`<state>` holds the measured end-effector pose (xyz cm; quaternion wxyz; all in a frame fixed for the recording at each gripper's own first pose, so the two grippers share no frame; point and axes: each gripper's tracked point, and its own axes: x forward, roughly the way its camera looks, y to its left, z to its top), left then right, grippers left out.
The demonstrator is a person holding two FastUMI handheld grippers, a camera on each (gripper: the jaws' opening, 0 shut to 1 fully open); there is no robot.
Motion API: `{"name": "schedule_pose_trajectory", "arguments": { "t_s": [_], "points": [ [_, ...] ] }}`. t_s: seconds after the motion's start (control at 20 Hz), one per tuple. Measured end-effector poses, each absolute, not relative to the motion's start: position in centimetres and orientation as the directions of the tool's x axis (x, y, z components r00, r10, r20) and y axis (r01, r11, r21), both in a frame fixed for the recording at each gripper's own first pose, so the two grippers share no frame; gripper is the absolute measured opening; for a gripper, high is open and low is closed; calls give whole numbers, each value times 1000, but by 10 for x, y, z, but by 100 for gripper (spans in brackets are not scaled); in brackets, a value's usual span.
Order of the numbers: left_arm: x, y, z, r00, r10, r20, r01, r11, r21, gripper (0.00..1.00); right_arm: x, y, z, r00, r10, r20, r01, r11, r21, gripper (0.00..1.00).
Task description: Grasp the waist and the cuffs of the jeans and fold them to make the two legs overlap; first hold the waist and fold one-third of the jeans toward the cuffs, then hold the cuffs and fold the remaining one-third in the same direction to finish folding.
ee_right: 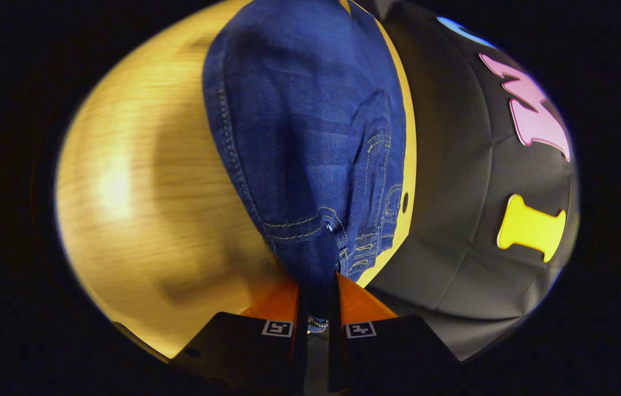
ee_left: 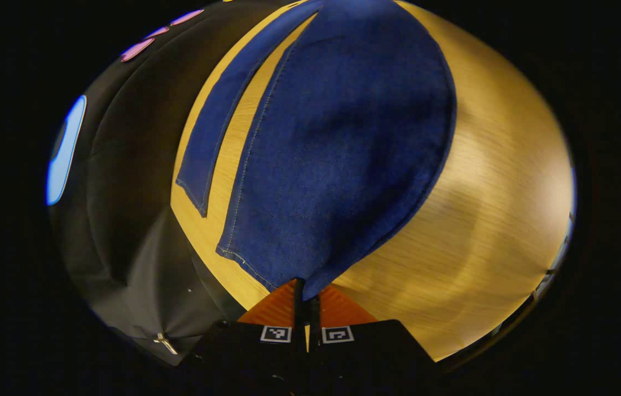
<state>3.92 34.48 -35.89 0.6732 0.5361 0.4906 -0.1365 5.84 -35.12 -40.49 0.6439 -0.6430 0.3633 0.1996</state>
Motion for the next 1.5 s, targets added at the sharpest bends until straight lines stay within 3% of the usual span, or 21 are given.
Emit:
{"name": "schedule_pose_trajectory", "arguments": {
  "t_s": [0.05,0.2,0.35,0.4,0.45,0.5,0.7,0.9,1.1,1.2,1.25,1.5],
  "points": [
    [40,345,-359,487,349,-800,698,395,597,6,61,-348,-408,632,-200,-749,-740,130,-660,14],
    [42,346,-360,495,378,-782,671,405,621,6,58,-348,-410,532,-193,-825,-786,251,-565,9],
    [44,345,-361,483,401,-779,625,466,627,6,58,-348,-410,487,-187,-853,-831,203,-518,7],
    [45,344,-361,476,399,-783,605,498,621,6,57,-348,-408,481,-188,-856,-838,188,-512,0],
    [47,344,-361,469,401,-787,563,551,616,2,59,-348,-404,479,-191,-857,-840,183,-510,7],
    [46,342,-360,462,405,-789,515,603,610,6,60,-349,-399,483,-195,-854,-836,186,-516,7],
    [54,325,-347,452,392,-801,318,768,556,6,73,-345,-362,537,-186,-823,-786,244,-568,7],
    [71,316,-312,526,344,-778,129,871,473,6,107,-337,-312,620,-164,-768,-730,241,-640,7],
    [93,311,-274,555,287,-781,13,936,353,6,142,-337,-284,641,-168,-749,-670,354,-653,7],
    [115,310,-248,589,215,-779,-78,975,210,9,163,-335,-274,649,-160,-744,-650,391,-651,7],
    [132,313,-233,600,200,-775,-115,980,165,6,170,-335,-269,649,-161,-743,-642,408,-649,7],
    [196,333,-209,580,216,-785,-115,976,184,6,226,-337,-265,613,-168,-772,-584,562,-586,7]
  ]
}}
